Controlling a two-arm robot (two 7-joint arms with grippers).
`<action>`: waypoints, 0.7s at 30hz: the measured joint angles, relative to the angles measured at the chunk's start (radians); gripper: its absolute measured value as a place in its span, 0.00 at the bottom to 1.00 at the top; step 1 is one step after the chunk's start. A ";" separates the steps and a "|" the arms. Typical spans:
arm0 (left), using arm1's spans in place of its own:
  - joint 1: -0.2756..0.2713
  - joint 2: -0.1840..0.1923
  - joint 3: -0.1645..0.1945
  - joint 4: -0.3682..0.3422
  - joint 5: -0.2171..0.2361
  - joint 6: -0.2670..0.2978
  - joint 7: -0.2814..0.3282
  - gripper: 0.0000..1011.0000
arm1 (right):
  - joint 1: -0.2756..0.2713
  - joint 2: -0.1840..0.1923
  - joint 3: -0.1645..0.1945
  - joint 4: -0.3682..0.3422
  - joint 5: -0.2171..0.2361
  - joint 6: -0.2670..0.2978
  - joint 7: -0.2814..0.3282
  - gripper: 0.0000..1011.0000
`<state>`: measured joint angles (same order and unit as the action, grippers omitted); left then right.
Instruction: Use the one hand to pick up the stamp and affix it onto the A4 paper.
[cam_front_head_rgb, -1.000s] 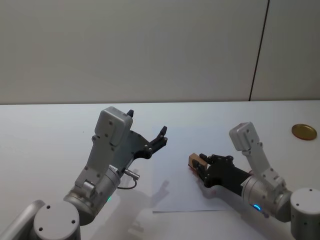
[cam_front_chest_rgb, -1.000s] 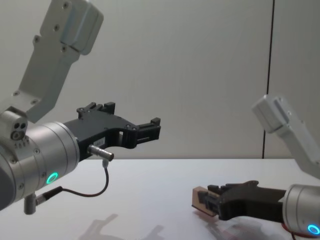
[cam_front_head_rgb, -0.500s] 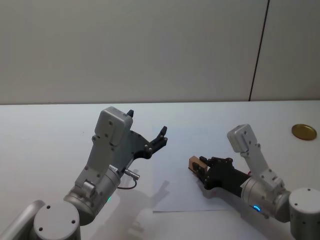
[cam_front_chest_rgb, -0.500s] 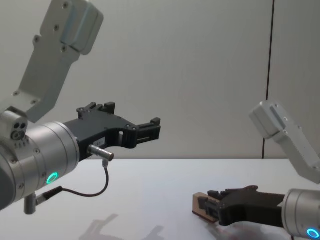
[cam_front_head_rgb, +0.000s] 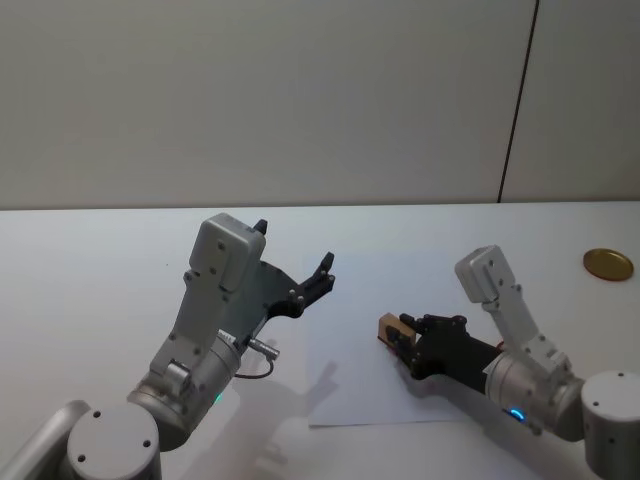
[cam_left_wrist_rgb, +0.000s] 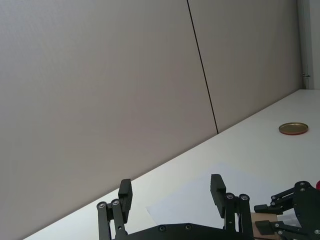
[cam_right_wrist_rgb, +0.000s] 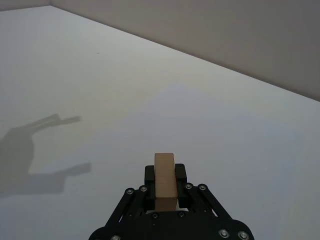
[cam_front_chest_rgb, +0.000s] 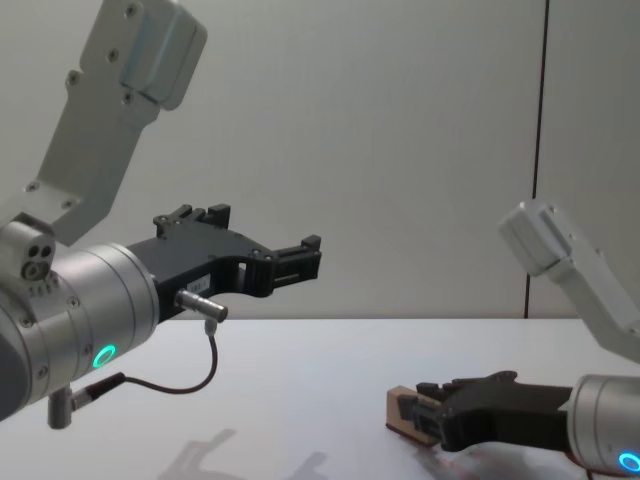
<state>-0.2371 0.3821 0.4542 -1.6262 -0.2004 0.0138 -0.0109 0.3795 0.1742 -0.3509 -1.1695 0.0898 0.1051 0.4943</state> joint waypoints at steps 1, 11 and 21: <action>0.000 0.000 0.000 0.000 0.000 0.000 0.000 0.98 | 0.000 0.001 0.001 -0.002 0.001 0.000 0.000 0.22; 0.000 0.000 0.000 0.000 0.000 0.000 0.000 0.98 | -0.016 0.022 0.023 -0.064 0.036 -0.018 -0.023 0.22; 0.000 0.000 0.000 0.000 0.000 0.000 0.000 0.98 | -0.054 0.071 0.062 -0.156 0.068 -0.017 -0.051 0.22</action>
<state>-0.2371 0.3821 0.4542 -1.6262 -0.2004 0.0139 -0.0109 0.3258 0.2453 -0.2888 -1.3254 0.1575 0.0881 0.4435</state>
